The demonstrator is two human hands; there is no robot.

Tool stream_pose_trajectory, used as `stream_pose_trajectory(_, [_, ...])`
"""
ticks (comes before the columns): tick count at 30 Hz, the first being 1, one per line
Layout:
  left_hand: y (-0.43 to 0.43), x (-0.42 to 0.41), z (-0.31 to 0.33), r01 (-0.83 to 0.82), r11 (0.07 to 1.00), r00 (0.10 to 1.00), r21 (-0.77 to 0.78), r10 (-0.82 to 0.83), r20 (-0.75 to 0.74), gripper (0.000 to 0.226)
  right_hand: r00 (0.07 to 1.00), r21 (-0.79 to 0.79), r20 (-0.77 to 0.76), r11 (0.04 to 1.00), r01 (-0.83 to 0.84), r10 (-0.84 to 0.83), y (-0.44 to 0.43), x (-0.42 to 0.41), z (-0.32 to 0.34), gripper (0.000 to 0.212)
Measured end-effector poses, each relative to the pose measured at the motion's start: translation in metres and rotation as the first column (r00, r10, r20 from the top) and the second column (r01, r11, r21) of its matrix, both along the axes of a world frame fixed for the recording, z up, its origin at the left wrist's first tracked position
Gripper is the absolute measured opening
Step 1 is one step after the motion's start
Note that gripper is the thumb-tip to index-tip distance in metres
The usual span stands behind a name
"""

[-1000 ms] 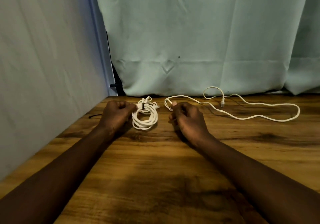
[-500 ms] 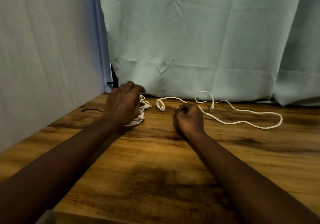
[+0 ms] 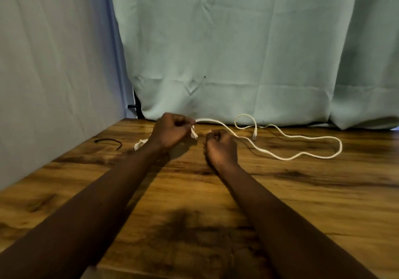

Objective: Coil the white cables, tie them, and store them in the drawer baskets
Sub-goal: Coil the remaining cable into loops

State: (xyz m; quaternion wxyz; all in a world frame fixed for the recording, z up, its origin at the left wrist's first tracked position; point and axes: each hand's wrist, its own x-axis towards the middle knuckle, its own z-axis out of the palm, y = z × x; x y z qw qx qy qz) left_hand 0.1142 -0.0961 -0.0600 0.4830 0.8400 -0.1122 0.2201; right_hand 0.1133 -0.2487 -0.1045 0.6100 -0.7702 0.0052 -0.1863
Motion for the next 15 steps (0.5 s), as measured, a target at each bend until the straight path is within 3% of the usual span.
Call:
stream_pose_trajectory(1, [-0.001, -0.01, -0.003, 0.074, 0.988, 0.997, -0.138, -0.078, -0.027, 0.021, 1.0, 0.019, -0.005, 1.0, -0.012, 0.012, 0.0, 0.0, 0.001, 0.031])
stream_pose_trajectory(3, [-0.004, -0.028, -0.011, 0.156, 0.952, 0.984, -0.264, -0.174, -0.045, 0.018, 0.998, 0.034, -0.01, 0.997, -0.063, 0.064, 0.003, -0.002, 0.002, 0.033])
stream_pose_trajectory(8, [-0.009, -0.054, -0.012, 0.201, 0.82, 0.953, -0.536, -0.29, -0.085, 0.015, 0.975, 0.186, 0.025, 0.957, -0.223, 0.222, 0.004, -0.008, 0.004, 0.007])
stream_pose_trajectory(13, [-0.006, -0.057, -0.01, 0.263, 0.714, 0.912, -0.649, -0.403, -0.074, 0.021, 0.922, 0.463, -0.034, 0.823, -0.328, 0.386, -0.003, -0.016, 0.012, 0.04])
stream_pose_trajectory(15, [-0.003, -0.052, -0.012, 0.257, 0.705, 0.919, -0.661, -0.389, -0.058, 0.025, 0.895, 0.53, -0.023, 0.765, -0.367, 0.446, -0.003, -0.014, 0.013, 0.041])
